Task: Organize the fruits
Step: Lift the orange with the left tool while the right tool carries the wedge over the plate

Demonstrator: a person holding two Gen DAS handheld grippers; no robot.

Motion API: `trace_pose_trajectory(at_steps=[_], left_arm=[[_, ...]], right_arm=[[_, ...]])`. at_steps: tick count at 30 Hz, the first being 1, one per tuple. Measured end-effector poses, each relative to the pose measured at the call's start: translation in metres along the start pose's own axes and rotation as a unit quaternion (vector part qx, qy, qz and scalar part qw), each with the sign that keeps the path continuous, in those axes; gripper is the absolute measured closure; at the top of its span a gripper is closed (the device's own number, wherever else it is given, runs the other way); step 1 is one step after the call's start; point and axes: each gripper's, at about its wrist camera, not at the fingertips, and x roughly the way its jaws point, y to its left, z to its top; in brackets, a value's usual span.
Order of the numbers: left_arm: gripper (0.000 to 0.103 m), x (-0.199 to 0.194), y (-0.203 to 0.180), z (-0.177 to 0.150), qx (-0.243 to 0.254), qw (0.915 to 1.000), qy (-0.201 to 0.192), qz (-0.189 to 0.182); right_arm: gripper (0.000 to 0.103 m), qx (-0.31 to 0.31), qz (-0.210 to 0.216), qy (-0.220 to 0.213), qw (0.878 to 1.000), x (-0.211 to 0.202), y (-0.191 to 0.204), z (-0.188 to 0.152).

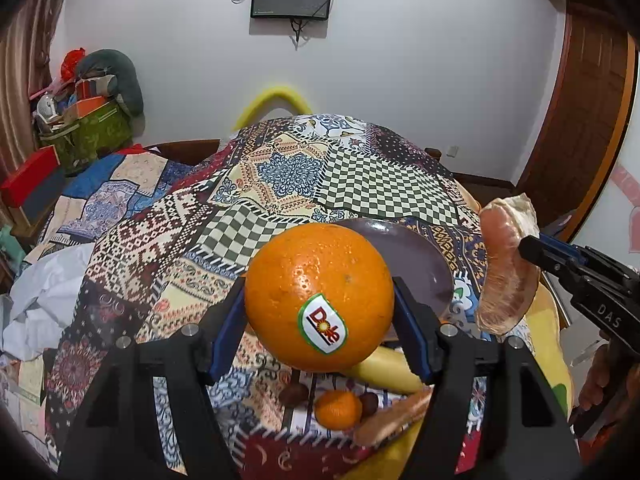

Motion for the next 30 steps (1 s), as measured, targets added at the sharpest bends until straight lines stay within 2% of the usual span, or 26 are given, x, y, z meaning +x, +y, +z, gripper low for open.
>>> trace_pose_trajectory(at_steps=[5,10,30], left_arm=[[0.036,0.018,-0.001,0.008,0.003,1.0000,0.005,-0.002],[0.036,0.038,0.000,0.015,0.006,0.9999,0.014,-0.004],[0.036,0.119,-0.001,0.019,0.019,0.9953,0.095,-0.009]], right_arm=[[0.085,-0.003,0.010,0.000,1.000,0.012,0.002,0.007],[0.086,-0.010,0.017,0.019,1.000,0.035,0.003,0.009],[0.087,-0.021,0.032,0.084,0.996,0.111,-0.008,0.018]])
